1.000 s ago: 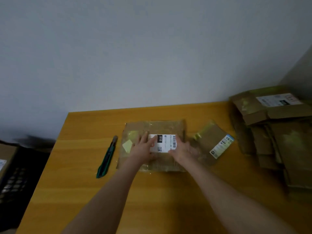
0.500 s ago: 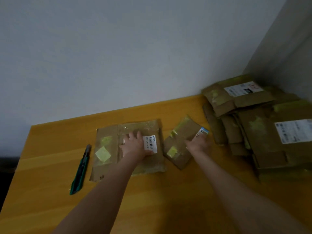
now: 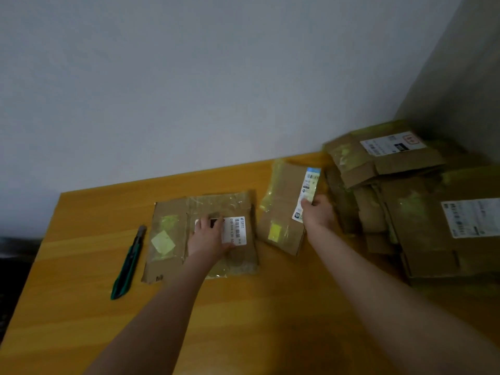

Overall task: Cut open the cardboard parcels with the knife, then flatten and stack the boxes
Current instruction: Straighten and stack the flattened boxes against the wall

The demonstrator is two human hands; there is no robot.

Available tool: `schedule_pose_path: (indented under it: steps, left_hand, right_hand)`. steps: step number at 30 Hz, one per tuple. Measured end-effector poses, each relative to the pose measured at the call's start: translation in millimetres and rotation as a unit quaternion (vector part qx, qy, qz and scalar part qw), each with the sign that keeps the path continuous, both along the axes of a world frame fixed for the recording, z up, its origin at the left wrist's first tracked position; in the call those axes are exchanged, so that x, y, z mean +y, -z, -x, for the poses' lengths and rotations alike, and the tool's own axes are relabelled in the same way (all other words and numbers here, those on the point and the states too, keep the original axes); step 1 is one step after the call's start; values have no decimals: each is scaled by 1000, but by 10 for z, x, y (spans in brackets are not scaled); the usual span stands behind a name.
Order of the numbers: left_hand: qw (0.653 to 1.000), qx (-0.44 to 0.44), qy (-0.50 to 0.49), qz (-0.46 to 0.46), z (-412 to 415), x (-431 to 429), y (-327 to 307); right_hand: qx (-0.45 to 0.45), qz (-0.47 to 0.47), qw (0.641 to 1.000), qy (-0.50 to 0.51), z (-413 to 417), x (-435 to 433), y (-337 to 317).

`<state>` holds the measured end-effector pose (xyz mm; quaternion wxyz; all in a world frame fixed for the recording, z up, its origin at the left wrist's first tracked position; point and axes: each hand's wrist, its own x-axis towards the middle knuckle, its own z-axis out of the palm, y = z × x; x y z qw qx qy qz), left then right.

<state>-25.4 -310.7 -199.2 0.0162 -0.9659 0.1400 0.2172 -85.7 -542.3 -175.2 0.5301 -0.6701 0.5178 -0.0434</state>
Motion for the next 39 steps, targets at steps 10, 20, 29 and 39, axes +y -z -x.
schedule_pose_path:
  steps: [10, 20, 29, 39]
  left_hand:
    - [754, 135, -310, 563, -184, -179, -881]
    - [877, 47, -306, 367, -475, 1032, -865]
    - [892, -31, -344, 293, -272, 925, -220]
    - [997, 9, 9, 73, -293, 925, 35]
  right_hand:
    - [-182, -169, 969, -18, -435, 389, -729]
    - [6, 63, 961, -268, -558, 1036, -522]
    - [115, 281, 737, -603, -317, 1689, -137]
    - [181, 260, 709, -630, -486, 1818, 168]
